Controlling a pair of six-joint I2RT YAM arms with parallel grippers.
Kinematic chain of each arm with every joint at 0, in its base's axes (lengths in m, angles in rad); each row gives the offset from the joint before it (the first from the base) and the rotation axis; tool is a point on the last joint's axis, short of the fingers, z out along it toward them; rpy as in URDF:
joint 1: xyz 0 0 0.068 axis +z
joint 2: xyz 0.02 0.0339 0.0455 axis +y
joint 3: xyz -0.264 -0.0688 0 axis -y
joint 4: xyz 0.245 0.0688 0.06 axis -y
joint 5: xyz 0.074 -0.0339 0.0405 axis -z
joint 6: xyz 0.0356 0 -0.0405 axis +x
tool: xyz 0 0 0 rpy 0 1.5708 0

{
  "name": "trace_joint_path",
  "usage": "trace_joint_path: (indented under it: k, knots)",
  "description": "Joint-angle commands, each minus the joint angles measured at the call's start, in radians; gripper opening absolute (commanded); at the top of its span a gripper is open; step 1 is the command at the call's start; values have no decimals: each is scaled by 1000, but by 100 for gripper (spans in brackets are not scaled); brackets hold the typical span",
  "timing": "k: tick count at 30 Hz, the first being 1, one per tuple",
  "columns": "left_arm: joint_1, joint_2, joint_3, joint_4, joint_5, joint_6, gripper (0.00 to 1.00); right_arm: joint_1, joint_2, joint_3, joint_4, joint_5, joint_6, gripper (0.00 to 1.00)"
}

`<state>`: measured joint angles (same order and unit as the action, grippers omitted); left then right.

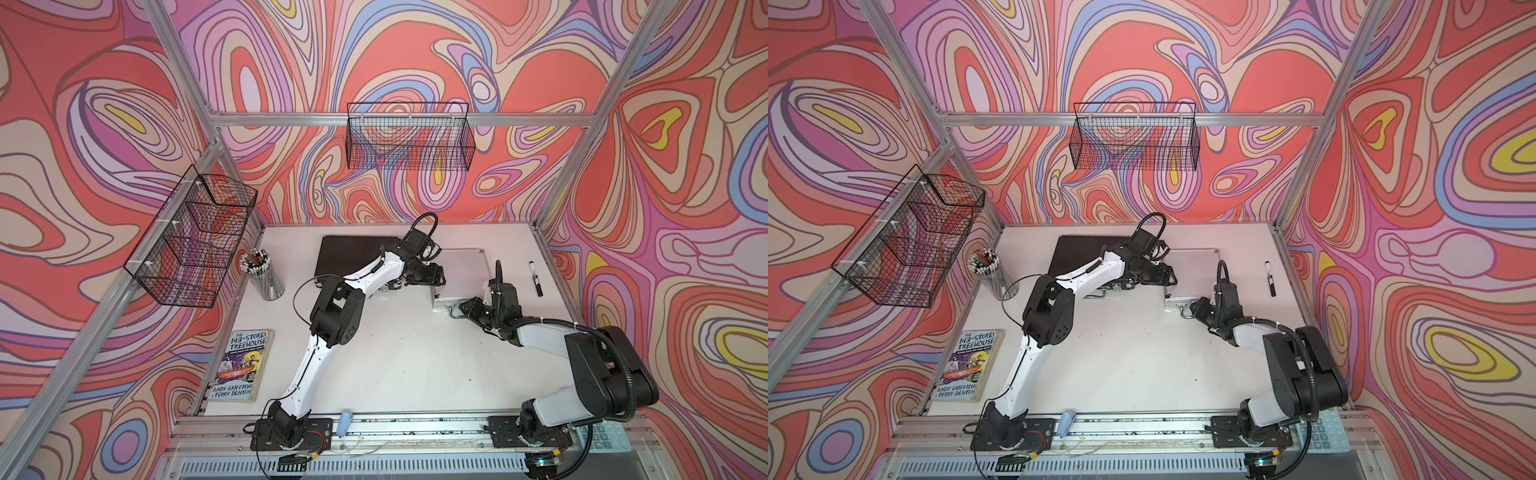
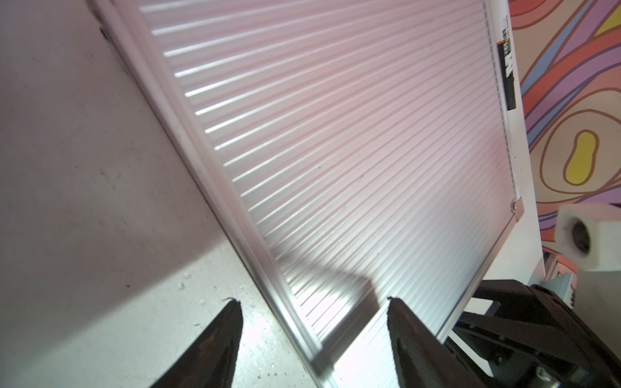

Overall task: Open the poker set cases
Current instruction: Open the fastener on the poker set case.

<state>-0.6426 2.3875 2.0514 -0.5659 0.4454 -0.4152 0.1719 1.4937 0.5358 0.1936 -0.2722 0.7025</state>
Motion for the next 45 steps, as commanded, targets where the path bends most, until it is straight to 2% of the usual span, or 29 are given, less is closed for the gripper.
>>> trace_joint_path:
  k: [1,8,12,15,24,35,40,45]
  knots:
    - [-5,-28,-13,10,7,3,70,3,-45,4,44,33,22,28]
    - [-7,-28,-23,9,1,8,70,2,-54,12,-3,46,-15,27]
    - [-7,-28,-36,12,-2,10,70,3,-80,22,-46,63,-55,44]
    - [-9,-24,-39,15,-1,7,70,2,-81,44,-77,66,-96,49]
    - [-11,-21,-36,12,-2,9,69,7,-29,80,-59,9,-137,42]
    - [-11,-13,-24,6,4,8,69,15,-37,65,-70,16,-150,42]
    - [-11,-11,-21,6,4,9,69,15,-58,57,-99,49,-170,49]
    - [-11,-8,-14,1,6,10,69,16,-60,55,-89,54,-167,51]
